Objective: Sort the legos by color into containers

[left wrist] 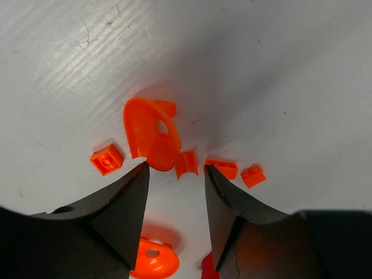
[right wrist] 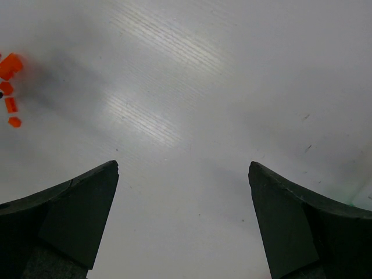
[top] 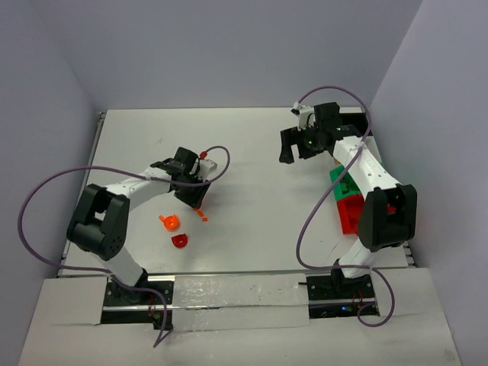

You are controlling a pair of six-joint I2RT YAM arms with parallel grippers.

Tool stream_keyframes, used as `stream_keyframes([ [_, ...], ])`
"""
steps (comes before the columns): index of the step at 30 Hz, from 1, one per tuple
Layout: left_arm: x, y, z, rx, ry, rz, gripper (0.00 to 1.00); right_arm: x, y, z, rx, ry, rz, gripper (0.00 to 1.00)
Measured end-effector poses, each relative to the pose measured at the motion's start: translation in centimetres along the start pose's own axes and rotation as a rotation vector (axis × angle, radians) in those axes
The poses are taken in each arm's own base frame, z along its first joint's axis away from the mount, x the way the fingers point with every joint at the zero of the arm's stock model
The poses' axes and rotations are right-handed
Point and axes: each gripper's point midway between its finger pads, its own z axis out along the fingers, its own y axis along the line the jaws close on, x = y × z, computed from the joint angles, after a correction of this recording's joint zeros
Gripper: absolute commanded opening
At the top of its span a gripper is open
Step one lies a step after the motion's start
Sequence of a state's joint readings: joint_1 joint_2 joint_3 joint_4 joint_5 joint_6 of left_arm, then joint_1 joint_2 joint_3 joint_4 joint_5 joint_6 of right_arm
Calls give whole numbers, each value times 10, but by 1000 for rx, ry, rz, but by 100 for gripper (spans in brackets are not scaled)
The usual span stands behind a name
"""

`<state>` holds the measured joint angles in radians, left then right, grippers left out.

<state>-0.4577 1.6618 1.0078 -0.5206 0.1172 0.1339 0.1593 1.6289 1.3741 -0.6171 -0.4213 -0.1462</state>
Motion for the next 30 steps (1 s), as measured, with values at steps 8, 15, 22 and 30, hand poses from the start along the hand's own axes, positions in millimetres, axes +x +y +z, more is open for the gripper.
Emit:
stream_keyframes([
  [8, -9, 7, 8, -33, -8, 7, 40, 9, 8, 3, -46, 16, 33, 100],
  [15, -15, 8, 10, -57, -25, 31, 33, 18, 15, 6, -81, 35, 68, 100],
  [22, -22, 0, 11, -59, -49, 112, 0, 19, 21, 6, -109, 39, 96, 100],
  [30, -28, -19, -16, -79, -128, 280, 0, 37, 47, 17, -257, 52, 237, 100],
])
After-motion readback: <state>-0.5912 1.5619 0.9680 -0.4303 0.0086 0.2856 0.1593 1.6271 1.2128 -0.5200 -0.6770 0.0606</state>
